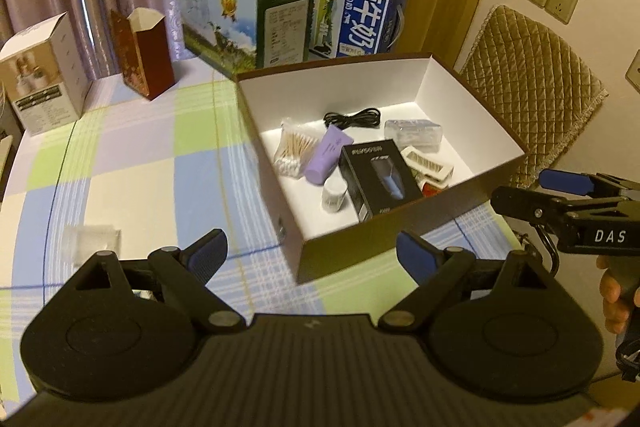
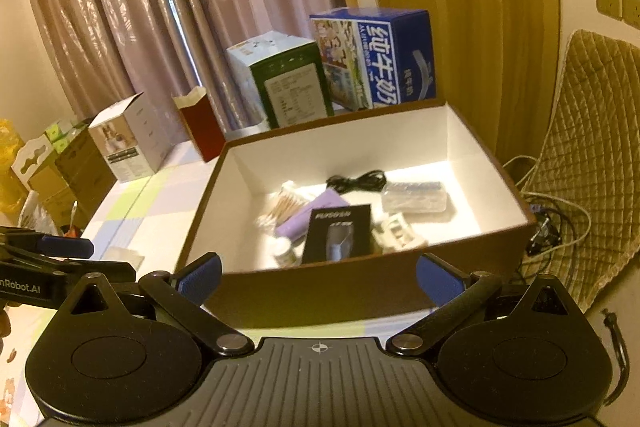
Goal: Organize objects
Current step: 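Withdraw both tools from the box toward the knitted sock and clear cup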
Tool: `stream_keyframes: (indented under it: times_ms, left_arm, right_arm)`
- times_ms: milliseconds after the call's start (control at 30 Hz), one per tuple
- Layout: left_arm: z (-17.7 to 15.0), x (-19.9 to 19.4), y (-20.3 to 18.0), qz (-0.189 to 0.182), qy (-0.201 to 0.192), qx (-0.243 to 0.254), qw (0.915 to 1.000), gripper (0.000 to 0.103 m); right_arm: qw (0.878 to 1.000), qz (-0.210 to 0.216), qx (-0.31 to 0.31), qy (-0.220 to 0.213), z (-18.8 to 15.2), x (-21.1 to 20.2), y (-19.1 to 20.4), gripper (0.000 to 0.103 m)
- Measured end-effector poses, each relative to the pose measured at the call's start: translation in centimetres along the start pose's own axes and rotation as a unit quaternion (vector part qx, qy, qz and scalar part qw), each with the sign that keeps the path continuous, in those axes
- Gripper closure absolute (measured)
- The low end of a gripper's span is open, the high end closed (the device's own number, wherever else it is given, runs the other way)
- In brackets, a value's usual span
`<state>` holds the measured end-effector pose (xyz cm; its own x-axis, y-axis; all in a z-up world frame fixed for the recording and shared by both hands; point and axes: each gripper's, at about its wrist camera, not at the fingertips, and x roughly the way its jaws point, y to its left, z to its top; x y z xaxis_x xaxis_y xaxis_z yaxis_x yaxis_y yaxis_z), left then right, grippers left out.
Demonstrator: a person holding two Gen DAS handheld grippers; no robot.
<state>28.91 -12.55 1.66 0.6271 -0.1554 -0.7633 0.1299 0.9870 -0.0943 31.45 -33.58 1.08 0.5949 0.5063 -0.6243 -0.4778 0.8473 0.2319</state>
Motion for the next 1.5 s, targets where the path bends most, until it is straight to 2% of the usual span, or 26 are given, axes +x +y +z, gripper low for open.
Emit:
stream_keyframes:
  times_ms: [300, 667, 1133, 1500]
  left_arm:
    - [-3.5, -2.7, 3.1, 0.006, 0.011, -0.014, 0.9998, 0.013]
    - [-8.1, -4.6, 8.0, 0.03, 0.037, -0.048, 0.9977, 0.013]
    - [-12.5, -5.8, 14.3, 0.074, 0.062, -0.097, 0.9905, 0.012]
    - [-14.2, -5.0, 18.8, 0.098, 0.081, -0.119, 0.9847, 0.012]
  right_arm:
    - [1.0, 0.009, 0.002, 0.015, -2.4, -0.5, 3.7, 0.002]
    - [0.999, 0.025, -0.003, 0.048, -5.3, 0.5, 8.4, 0.002]
    - [0.992, 0.067, -0.033, 0.104, -8.5, 4.9, 15.1, 0.002]
    - [0.984, 0.1, -0.082, 0.123, -10.0, 8.8, 20.1, 0.002]
